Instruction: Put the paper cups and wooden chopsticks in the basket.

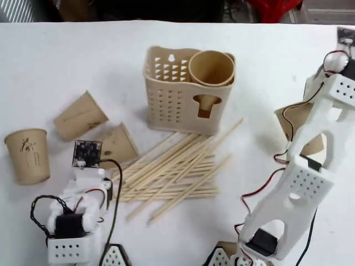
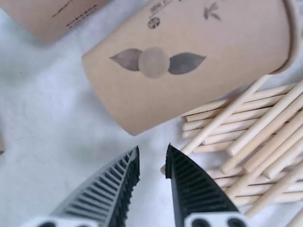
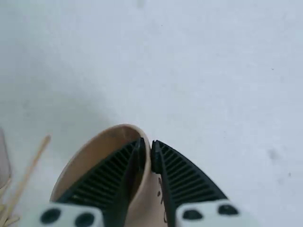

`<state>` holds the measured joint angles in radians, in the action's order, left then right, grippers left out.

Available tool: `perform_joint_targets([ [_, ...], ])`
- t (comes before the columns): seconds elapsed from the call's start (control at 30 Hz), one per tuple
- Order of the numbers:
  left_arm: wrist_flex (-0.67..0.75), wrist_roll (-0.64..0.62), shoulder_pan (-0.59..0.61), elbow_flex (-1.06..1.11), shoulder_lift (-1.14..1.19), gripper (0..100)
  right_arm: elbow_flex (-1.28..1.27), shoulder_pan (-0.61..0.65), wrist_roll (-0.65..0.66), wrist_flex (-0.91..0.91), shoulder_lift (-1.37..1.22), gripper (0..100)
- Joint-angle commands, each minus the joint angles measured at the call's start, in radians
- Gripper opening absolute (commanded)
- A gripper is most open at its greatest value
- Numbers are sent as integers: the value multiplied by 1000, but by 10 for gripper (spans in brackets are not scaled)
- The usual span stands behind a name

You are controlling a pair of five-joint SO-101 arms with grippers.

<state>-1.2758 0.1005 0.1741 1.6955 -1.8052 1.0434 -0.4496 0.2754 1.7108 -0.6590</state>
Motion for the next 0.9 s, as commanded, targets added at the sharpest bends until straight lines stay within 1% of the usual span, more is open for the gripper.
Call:
perform_joint_targets([
  [0.0,-6,8,-7,-2,-5,110,-95,47,-52,10,286,16],
  [0.1,-6,8,-7,-2,-5,110,-141,81,-114,8,443,16],
  [0.2,-6,8,-7,-2,-5,110,-152,151,-160,8,588,16],
  [0.3,-6,8,-7,-2,-5,110,-152,268,-201,7,707,16],
  [0.4,-6,8,-7,-2,-5,110,-153,414,-229,-22,786,18],
  [0.5,-6,8,-7,-2,-5,110,-150,536,-298,-99,808,19],
  [0.6,-6,8,-7,-2,-5,110,-155,616,-377,-213,806,20],
  [0.73,-6,8,-7,-2,-5,110,-155,673,-420,-343,779,19],
  [0.87,-6,8,-7,-2,-5,110,-155,680,-420,-400,684,20],
])
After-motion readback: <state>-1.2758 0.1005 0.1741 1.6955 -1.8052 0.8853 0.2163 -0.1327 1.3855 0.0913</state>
